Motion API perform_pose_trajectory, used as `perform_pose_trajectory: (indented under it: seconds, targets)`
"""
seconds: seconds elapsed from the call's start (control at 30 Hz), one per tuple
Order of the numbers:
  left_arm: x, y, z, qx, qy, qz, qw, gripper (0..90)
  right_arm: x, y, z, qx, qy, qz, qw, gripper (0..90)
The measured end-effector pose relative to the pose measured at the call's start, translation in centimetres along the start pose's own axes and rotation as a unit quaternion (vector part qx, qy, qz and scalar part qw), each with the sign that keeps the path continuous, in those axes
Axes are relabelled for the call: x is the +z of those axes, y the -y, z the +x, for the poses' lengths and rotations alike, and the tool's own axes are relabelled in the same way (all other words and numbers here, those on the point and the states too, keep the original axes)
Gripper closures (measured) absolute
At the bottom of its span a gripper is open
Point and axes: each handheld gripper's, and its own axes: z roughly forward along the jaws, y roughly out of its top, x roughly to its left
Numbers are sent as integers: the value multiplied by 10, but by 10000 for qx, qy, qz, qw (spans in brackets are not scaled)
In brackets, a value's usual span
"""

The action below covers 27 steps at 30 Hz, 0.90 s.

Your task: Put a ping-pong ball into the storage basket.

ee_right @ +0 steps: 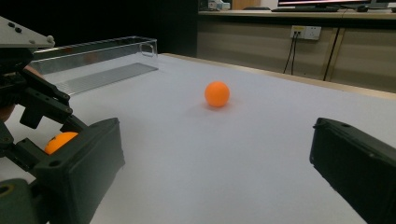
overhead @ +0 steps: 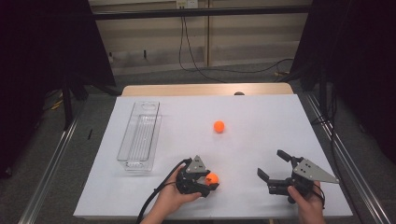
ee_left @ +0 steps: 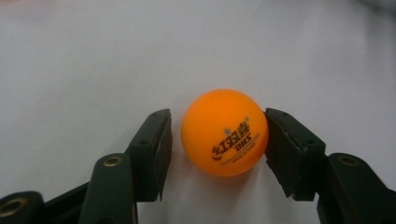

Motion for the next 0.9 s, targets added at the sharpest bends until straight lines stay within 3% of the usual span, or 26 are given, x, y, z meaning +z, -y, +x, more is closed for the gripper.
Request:
perform_pose_trajectory:
  seconds: [0.6, 0.9]
  targets:
    - [-2, 1, 0, -32, -50, 38, 10000, 506, 0, 1, -3, 51, 2, -16, 10000, 23]
    - [-3, 0, 4, -142, -7, -5, 9999, 508, -1, 0, 2, -196, -67, 24, 9998, 23]
